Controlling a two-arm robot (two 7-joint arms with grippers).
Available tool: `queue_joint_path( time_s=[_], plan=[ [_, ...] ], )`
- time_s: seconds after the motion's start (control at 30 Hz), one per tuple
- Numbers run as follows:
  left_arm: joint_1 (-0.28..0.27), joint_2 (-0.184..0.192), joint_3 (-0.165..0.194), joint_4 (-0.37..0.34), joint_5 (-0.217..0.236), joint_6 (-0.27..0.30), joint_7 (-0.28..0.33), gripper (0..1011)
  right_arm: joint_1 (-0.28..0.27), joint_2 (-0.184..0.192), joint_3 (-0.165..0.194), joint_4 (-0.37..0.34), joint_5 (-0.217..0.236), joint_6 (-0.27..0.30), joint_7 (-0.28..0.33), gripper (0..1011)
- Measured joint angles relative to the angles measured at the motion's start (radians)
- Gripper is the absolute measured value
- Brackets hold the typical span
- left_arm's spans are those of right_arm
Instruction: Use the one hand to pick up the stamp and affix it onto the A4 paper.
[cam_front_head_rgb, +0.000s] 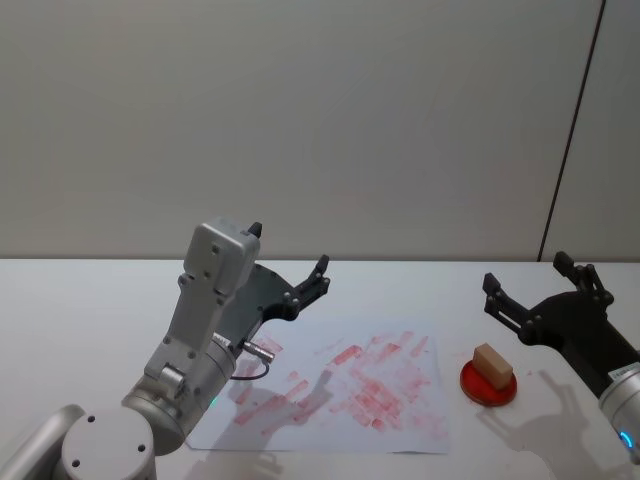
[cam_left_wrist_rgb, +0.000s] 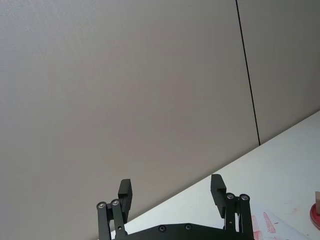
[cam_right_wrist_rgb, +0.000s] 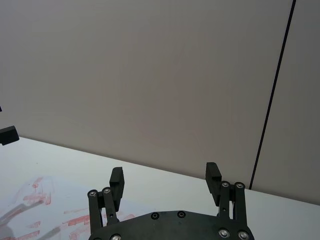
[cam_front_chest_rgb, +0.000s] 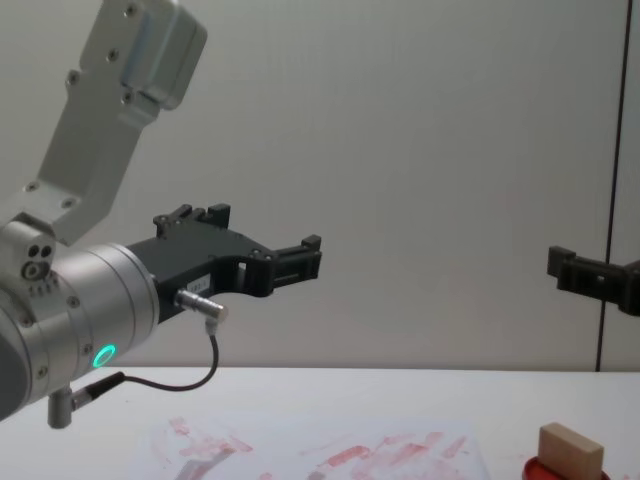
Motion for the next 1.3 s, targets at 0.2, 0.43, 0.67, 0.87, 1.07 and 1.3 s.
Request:
queue_joint_path(
  time_s=[0.2, 0.43, 0.67, 0.87, 1.07, 1.3],
  plan=[
    [0.000, 0.000, 0.000, 0.000, 0.000, 0.000, 0.000, 1003, 0.000, 0.000, 0.000, 0.000, 0.000, 0.000, 0.000, 1001],
    [0.000, 0.000, 0.000, 0.000, 0.000, 0.000, 0.000, 1002, 0.000, 0.000, 0.000, 0.000, 0.000, 0.000, 0.000, 1001],
    [0.000, 0.000, 0.000, 0.000, 0.000, 0.000, 0.000, 1002, 0.000, 0.000, 0.000, 0.001, 0.000, 0.000, 0.001, 1001],
    [0.000, 0.000, 0.000, 0.000, 0.000, 0.000, 0.000, 1003, 0.005, 0.000, 0.001, 0.013, -0.002, 0.014, 0.014, 1001],
    [0.000, 0.000, 0.000, 0.000, 0.000, 0.000, 0.000, 1002, 0.018, 0.001, 0.001, 0.049, -0.015, 0.040, 0.047, 1001],
    [0.000, 0.000, 0.000, 0.000, 0.000, 0.000, 0.000, 1003, 0.032, 0.001, 0.000, 0.088, -0.031, 0.060, 0.082, 1001]
  ],
)
